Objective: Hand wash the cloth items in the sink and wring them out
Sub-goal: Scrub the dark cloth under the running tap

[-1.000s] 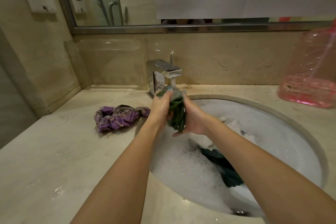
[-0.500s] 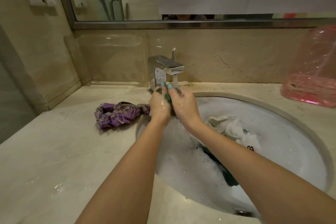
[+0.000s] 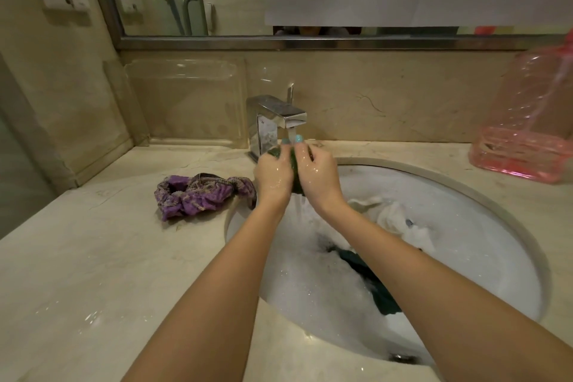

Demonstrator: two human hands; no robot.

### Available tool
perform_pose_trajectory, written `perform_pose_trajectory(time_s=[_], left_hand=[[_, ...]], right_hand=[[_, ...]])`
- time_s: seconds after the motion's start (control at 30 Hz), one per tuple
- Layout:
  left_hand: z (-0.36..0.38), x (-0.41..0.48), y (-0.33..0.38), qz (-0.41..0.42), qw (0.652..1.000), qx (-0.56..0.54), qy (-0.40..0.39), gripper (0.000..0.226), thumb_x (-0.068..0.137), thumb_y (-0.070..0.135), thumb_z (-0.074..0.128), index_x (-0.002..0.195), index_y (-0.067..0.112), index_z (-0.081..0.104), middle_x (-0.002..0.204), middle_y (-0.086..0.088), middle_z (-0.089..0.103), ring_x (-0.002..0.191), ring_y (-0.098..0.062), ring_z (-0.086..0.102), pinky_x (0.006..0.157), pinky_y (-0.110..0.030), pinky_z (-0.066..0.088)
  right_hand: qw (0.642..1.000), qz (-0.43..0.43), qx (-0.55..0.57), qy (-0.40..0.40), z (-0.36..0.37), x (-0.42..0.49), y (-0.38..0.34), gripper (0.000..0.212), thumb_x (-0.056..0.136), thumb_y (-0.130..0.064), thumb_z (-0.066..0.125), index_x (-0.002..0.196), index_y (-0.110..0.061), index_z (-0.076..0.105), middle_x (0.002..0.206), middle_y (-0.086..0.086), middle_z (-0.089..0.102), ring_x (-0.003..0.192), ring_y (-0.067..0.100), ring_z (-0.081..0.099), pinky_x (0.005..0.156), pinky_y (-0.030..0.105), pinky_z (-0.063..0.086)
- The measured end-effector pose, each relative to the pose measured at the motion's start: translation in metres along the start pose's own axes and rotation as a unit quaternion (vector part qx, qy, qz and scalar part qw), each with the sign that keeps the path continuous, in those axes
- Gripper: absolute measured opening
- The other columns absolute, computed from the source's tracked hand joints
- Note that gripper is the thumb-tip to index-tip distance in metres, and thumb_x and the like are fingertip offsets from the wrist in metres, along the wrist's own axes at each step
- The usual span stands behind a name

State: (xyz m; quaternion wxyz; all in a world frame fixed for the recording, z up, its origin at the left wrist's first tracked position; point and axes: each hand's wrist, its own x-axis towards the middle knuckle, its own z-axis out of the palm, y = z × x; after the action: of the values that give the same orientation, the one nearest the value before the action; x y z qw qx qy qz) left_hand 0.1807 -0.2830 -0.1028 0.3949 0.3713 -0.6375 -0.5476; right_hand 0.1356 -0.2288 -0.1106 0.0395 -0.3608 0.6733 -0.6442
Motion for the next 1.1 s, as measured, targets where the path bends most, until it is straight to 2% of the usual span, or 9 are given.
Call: perform_pose_trajectory(time_s=[0.2,0.37,0.5,0.63,0.73,0.8,0.87,0.97,1.1], left_hand=[[0.016,-0.02,0.001,-0.028,0.995,-0.083,-0.05,0.021,0.101,0.029,0.049,0.083,0.021,0.057,0.088,-0.001,0.062,0.091,-0.022,0.063,0.086,-0.038,0.054],[0.015,-0.014,-0.005,0.106,0.994,-0.003,0.023,0.014,0.101,0.026,0.048,0.105,0.014,0.046,0.11,-0.008,0.053,0.098,-0.023,0.056,0.086,-0.038,0.048],[0.014,-0.018,0.0,0.156,0.987,-0.026,0.008,0.022,0.102,0.024,0.045,0.08,0.021,0.043,0.075,-0.001,0.057,0.071,-0.021,0.057,0.068,-0.042,0.048],[0.011,-0.016,0.008,0.155,0.988,-0.017,0.001,0.029,0.102,0.022,0.045,0.075,0.017,0.052,0.068,0.0,0.057,0.066,-0.017,0.055,0.063,-0.032,0.041],[0.007,-0.009,0.016,0.085,0.995,-0.037,-0.023,0.04,0.103,0.027,0.045,0.064,0.016,0.052,0.066,-0.002,0.057,0.067,-0.02,0.056,0.07,-0.037,0.048],[0.006,-0.006,0.019,0.011,0.996,-0.068,-0.054,0.038,0.103,0.03,0.044,0.072,0.013,0.056,0.073,-0.005,0.059,0.076,-0.023,0.06,0.078,-0.04,0.052],[0.006,0.0,0.014,-0.067,0.991,-0.083,-0.078,0.029,0.103,0.033,0.043,0.099,0.009,0.059,0.091,-0.008,0.061,0.091,-0.025,0.061,0.08,-0.038,0.051],[0.002,0.007,-0.001,-0.155,0.978,-0.111,-0.086,0.047,0.103,0.04,0.041,0.135,0.006,0.045,0.12,-0.015,0.057,0.11,-0.032,0.058,0.088,-0.042,0.052],[-0.011,0.018,-0.011,-0.169,0.959,-0.223,-0.047,0.031,0.102,0.034,0.047,0.113,0.006,0.056,0.114,-0.014,0.063,0.105,-0.031,0.062,0.094,-0.045,0.052]], right_hand=[[0.979,0.178,0.097,-0.009,-0.012,0.011,0.006,0.024,0.104,-0.026,0.038,0.103,-0.014,0.058,0.101,0.009,0.062,0.09,0.018,0.06,0.067,0.025,0.048],[0.973,0.166,0.159,-0.007,0.001,0.002,-0.002,0.025,0.103,-0.027,0.041,0.088,-0.021,0.06,0.091,0.002,0.066,0.088,0.015,0.063,0.075,0.028,0.051],[0.97,0.161,0.181,0.023,-0.002,0.002,-0.012,0.028,0.1,-0.029,0.05,0.083,-0.015,0.067,0.082,0.004,0.071,0.08,0.016,0.068,0.071,0.031,0.055],[0.97,0.178,0.164,0.023,-0.005,0.006,-0.018,0.032,0.099,-0.025,0.049,0.079,-0.01,0.069,0.08,0.009,0.071,0.084,0.025,0.068,0.08,0.041,0.056],[0.978,0.174,0.109,0.025,-0.005,0.012,-0.017,0.029,0.097,-0.026,0.048,0.083,-0.011,0.068,0.09,0.01,0.068,0.092,0.027,0.065,0.089,0.046,0.054],[0.981,0.172,0.085,0.018,-0.007,0.012,-0.015,0.025,0.097,-0.028,0.047,0.082,-0.016,0.064,0.091,0.009,0.065,0.093,0.027,0.063,0.09,0.048,0.053],[0.978,0.185,0.096,0.001,-0.006,0.009,-0.009,0.024,0.1,-0.033,0.045,0.086,-0.02,0.06,0.093,0.009,0.063,0.09,0.024,0.062,0.086,0.045,0.055],[0.969,0.224,0.103,-0.03,-0.005,0.008,0.001,0.028,0.102,-0.042,0.041,0.101,-0.019,0.058,0.089,0.002,0.059,0.087,0.018,0.06,0.079,0.034,0.054],[0.938,0.283,0.193,-0.058,-0.013,0.017,0.006,0.022,0.101,-0.026,0.049,0.115,-0.013,0.06,0.099,0.006,0.065,0.089,0.02,0.064,0.078,0.036,0.056]])
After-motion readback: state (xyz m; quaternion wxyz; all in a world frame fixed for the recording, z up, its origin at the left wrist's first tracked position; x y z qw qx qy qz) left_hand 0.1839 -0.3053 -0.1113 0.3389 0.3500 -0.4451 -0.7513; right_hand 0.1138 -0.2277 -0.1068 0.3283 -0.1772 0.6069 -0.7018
